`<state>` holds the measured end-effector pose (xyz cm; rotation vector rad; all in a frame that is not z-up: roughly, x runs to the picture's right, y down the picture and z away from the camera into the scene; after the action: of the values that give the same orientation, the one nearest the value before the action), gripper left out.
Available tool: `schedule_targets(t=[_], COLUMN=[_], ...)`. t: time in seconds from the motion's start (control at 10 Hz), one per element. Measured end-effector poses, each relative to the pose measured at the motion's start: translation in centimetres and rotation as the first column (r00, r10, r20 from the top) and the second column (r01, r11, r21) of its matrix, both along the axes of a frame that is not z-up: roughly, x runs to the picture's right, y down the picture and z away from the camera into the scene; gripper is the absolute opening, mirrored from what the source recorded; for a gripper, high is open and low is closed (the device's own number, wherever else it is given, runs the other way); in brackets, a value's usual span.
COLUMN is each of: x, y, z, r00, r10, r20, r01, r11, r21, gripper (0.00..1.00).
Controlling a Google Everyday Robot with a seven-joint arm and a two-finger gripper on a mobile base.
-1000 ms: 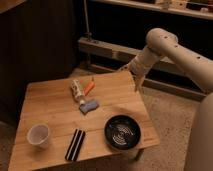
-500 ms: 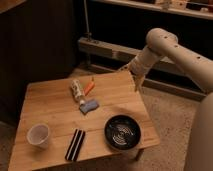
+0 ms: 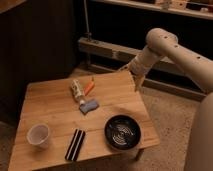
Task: Place the white sponge in the ceramic cup
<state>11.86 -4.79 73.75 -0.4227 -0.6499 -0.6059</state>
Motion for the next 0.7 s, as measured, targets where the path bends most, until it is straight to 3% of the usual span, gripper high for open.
schedule_targets(t=[0.7], x=[-0.12], y=[-0.19], z=[0.21], r00=[1.000], r10=[0.013], r20=[0.004], r01=[-0.013], r11=[0.9999], r21=[0.008], gripper=[0.80])
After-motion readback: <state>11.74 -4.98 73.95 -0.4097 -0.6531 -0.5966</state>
